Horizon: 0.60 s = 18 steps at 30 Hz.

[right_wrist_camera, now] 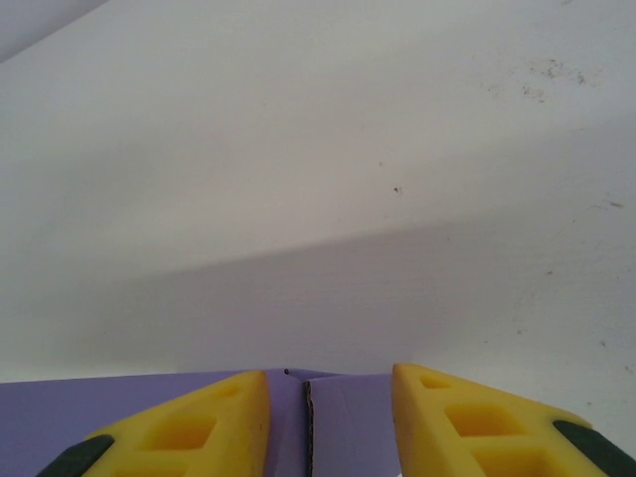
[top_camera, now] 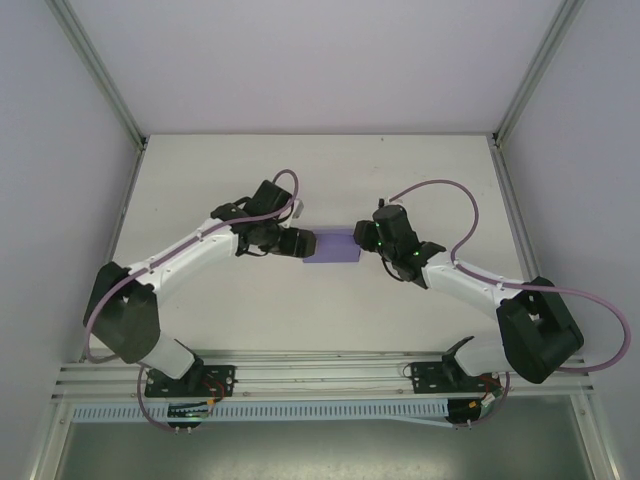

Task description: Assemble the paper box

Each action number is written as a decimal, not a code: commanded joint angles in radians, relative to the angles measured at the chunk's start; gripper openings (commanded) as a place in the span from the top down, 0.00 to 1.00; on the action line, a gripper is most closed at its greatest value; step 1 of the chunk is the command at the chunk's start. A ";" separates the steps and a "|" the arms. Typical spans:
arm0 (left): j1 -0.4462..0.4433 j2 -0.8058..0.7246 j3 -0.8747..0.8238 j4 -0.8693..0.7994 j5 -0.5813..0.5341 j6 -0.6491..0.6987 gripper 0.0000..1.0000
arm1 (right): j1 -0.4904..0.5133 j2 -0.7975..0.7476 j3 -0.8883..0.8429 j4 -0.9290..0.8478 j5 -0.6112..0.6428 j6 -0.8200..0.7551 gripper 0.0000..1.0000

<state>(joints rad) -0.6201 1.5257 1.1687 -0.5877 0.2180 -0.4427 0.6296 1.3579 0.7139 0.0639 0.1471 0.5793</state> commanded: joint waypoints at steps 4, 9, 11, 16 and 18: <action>0.057 -0.034 0.061 0.035 0.004 -0.033 0.02 | -0.002 0.067 -0.047 -0.205 -0.020 -0.050 0.64; 0.106 0.050 0.091 0.083 0.055 -0.057 0.02 | -0.002 0.070 -0.041 -0.210 -0.021 -0.067 0.64; 0.129 0.067 0.076 0.123 0.088 -0.078 0.08 | -0.002 0.072 -0.040 -0.211 -0.019 -0.069 0.64; 0.148 0.080 0.024 0.181 0.146 -0.088 0.27 | -0.001 0.073 -0.043 -0.223 -0.016 -0.070 0.64; 0.148 0.081 -0.012 0.206 0.160 -0.091 0.27 | -0.002 0.074 -0.046 -0.222 -0.015 -0.072 0.64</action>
<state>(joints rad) -0.4709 1.6024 1.1984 -0.4362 0.3214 -0.5179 0.6296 1.3682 0.7193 0.0635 0.1471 0.5484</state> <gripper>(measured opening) 0.726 0.364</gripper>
